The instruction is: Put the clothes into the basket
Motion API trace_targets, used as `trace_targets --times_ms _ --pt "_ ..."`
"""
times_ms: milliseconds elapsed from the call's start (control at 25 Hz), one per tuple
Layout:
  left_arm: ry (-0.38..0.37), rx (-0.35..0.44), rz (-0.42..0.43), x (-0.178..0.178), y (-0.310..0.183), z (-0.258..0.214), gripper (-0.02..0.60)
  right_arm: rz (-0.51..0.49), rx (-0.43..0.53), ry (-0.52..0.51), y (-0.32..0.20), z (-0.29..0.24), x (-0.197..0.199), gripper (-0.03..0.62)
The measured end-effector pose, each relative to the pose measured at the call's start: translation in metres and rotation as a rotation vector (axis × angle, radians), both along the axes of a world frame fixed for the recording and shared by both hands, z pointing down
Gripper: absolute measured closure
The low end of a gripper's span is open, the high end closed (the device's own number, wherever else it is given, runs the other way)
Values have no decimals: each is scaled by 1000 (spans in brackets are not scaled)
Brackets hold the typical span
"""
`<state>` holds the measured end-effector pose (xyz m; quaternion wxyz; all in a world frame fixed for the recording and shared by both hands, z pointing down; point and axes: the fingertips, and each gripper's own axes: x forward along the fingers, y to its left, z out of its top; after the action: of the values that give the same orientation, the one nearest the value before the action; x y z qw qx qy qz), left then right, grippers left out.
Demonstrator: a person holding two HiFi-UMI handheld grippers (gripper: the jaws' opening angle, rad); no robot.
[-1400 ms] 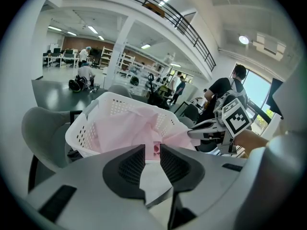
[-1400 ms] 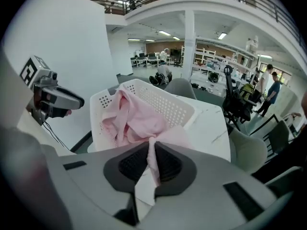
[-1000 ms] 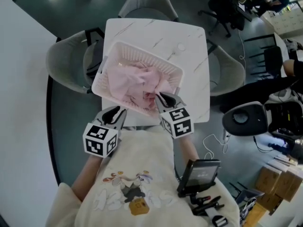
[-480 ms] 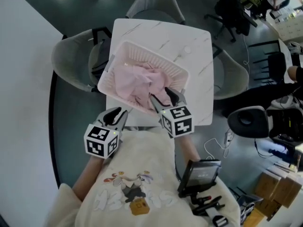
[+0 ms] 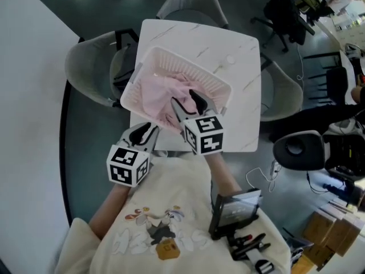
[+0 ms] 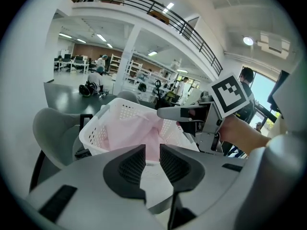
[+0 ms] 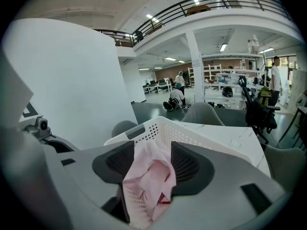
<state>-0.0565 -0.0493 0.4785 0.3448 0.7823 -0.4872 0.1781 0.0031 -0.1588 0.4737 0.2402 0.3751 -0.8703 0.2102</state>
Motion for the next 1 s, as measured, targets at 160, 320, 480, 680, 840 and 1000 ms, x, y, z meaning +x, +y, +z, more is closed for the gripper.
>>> trace_targets --times_ms 160,320,480,680,840,1000 --pt "-15 14 -2 3 -2 -2 485 -27 23 -5 -2 -1 -12 367" --pt "-12 14 3 8 -6 -4 485 -10 136 0 -14 -16 -19 527" --pt "-22 21 -8 12 -15 -4 485 -57 172 11 -24 -19 -37 539" --pt "-19 20 -65 9 -25 -3 485 -120 92 29 -27 11 -58 554" --pt "-28 -2 -68 13 -30 6 485 -154 11 103 -25 53 -57 554" --pt "-39 -22 -73 19 -39 12 485 -165 -52 176 -28 92 -40 554"
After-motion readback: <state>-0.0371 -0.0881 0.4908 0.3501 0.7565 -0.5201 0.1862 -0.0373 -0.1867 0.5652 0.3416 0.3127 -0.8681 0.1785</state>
